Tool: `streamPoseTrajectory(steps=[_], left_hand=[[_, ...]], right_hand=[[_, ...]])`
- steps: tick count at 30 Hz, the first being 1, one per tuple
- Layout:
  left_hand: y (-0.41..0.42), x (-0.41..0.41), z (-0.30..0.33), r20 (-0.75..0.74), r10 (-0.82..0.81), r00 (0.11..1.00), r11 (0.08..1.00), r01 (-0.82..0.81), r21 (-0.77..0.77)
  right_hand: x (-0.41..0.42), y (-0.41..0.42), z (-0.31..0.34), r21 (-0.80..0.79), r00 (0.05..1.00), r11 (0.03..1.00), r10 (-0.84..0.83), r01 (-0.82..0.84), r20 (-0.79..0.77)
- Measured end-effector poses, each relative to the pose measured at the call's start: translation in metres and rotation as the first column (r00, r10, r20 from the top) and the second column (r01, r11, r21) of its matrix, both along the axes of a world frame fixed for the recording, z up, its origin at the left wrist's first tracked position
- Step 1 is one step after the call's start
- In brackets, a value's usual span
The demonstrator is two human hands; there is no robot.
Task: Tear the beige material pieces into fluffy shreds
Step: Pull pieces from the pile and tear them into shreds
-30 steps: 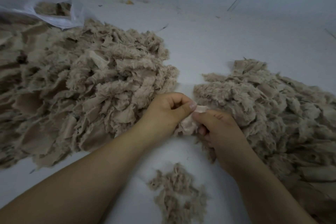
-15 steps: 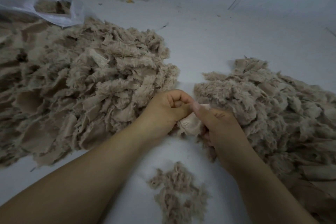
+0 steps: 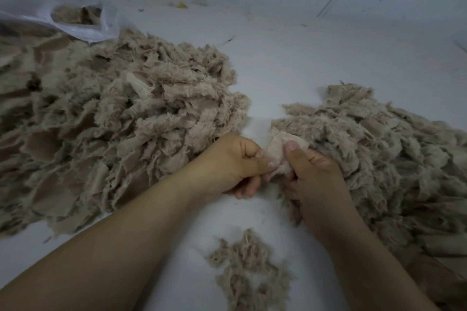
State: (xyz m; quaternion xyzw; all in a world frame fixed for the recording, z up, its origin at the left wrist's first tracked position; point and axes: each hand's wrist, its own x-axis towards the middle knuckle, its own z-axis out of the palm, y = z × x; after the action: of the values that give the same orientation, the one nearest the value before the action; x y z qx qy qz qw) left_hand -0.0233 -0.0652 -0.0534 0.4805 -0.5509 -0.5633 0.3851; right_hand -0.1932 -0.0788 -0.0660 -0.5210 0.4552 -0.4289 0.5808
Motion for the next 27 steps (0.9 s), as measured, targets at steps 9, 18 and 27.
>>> streamPoseTrajectory(steps=[9,18,27], left_hand=[[0.001,0.019,-0.003,-0.174,-0.441,0.880,0.897,0.437,-0.062],[0.000,0.009,-0.003,-0.151,-0.185,0.971,0.978,0.197,0.063],[-0.004,-0.003,-0.001,-0.470,0.247,0.848,0.930,-0.344,-0.131]], right_hand=[[0.000,-0.003,0.002,0.080,0.993,0.991,-0.110,0.106,0.049],[-0.003,0.003,0.009,-0.002,0.988,0.999,0.053,-0.054,0.142],[-0.003,-0.006,0.005,0.118,0.988,0.993,-0.030,0.012,0.151]])
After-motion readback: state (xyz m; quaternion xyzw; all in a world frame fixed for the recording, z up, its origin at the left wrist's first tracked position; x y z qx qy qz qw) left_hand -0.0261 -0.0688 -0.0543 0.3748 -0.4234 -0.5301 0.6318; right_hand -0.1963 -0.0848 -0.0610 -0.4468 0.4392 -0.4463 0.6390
